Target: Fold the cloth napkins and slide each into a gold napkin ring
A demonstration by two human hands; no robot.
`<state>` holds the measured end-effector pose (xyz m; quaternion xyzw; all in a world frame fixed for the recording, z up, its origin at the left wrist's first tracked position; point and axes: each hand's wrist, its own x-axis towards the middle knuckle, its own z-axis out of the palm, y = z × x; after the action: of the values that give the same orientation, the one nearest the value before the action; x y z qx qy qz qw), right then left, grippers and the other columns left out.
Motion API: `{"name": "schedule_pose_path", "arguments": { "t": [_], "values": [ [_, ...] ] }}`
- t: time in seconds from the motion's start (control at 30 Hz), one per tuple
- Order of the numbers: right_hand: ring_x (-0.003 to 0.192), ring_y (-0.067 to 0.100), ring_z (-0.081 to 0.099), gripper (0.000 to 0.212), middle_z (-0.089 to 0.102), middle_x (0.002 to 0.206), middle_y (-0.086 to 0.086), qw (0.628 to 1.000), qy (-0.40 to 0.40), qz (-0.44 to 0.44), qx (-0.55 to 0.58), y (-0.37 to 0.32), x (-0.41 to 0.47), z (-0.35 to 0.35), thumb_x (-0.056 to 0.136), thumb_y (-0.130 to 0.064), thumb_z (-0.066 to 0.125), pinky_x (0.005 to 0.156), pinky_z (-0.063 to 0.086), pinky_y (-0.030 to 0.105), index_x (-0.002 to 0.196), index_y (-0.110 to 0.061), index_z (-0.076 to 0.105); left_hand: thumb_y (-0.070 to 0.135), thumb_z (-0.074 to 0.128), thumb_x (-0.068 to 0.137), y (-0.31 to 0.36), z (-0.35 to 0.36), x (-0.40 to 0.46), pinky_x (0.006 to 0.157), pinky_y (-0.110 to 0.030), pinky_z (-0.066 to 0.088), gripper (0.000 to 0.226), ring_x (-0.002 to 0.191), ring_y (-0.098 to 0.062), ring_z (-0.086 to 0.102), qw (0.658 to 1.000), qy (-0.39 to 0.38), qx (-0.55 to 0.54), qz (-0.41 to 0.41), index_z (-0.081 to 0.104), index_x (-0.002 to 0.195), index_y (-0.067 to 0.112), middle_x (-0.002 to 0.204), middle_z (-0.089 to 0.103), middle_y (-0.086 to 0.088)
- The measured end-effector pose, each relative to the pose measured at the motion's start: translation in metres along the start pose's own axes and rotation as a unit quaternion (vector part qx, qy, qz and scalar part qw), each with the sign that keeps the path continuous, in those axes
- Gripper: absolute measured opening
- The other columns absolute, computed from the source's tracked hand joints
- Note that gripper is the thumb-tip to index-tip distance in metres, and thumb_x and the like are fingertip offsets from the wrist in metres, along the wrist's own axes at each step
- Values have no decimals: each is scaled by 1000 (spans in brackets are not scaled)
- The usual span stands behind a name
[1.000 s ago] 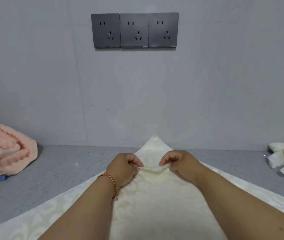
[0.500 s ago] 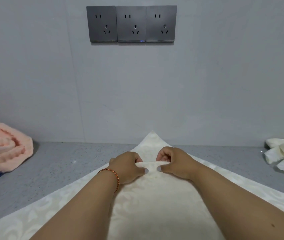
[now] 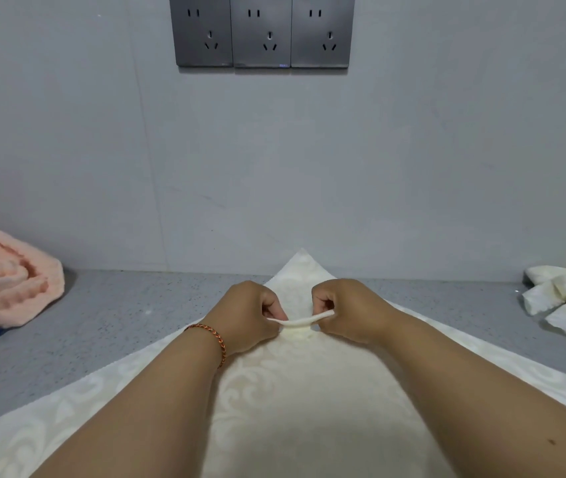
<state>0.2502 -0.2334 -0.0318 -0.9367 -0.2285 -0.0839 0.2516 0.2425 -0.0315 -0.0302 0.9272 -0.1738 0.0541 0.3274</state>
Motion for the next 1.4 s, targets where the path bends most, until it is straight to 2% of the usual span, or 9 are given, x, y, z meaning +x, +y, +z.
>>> {"name": "schedule_pose_path", "arguments": {
  "t": [0.17,0.37,0.6,0.8,0.9,1.0,1.1,1.3,1.4],
  "values": [
    [56,4,42,33,50,62,-13,1000,2,21,1,0,2,0,73,-18,77,54,30,19,60,-25,47,6,65,80,-1,0,-1,47,-13,41,23,41,2,49,1000,9,-11,-7,73,71,25,61,63,11],
    [58,1,47,10,54,67,-16,987,-34,79,136,6,-1,-4,79,-21,71,57,38,16,74,-22,63,6,66,79,0,1,-1,48,-11,40,23,43,3,50,1000,6,-2,-7,71,69,27,58,60,13],
    [57,-2,47,33,55,59,-21,997,-31,46,60,5,1,-3,73,-2,68,56,36,16,58,-27,53,1,64,77,3,-3,-2,46,-14,42,27,42,0,51,1000,-5,-3,-22,73,69,25,62,62,11],
    [93,8,59,34,60,80,-19,993,-103,48,-23,-3,-2,-17,76,6,48,86,49,26,67,-20,68,1,61,75,10,-12,-5,63,-16,49,34,73,-10,62,995,-83,57,-17,73,68,31,83,70,4],
    [78,1,57,25,61,72,-26,991,-110,81,13,-5,-2,-20,79,-5,54,77,48,23,64,-16,71,9,64,78,11,-12,-4,73,-21,51,21,80,-11,64,993,-103,34,-41,76,67,23,84,71,6],
    [74,8,57,21,64,75,-15,982,-116,121,91,-4,-3,-24,76,-18,60,75,45,26,57,-22,69,17,66,81,12,-13,-2,69,-23,45,24,67,-12,57,992,-98,-43,-74,73,58,15,62,66,8],
    [60,3,52,17,60,67,-11,982,-137,101,78,-1,-6,-25,77,-20,74,64,43,18,63,-18,65,30,73,81,10,-11,-2,59,-19,42,29,52,-7,50,993,-100,-1,-55,66,56,17,51,58,9],
    [63,3,47,18,50,73,-15,979,-171,112,28,0,-5,-24,78,-30,76,66,38,20,90,-31,62,34,78,77,7,-9,-1,66,-19,43,21,66,-5,52,990,-127,50,-43,63,85,22,76,58,12],
    [62,3,45,13,47,70,-15,977,-187,104,-1,-3,-7,-26,80,-31,73,62,36,18,81,-31,61,37,76,78,8,-11,-1,63,-19,40,24,65,-4,51,986,-147,66,-47,64,94,23,77,55,12]
  ]
}}
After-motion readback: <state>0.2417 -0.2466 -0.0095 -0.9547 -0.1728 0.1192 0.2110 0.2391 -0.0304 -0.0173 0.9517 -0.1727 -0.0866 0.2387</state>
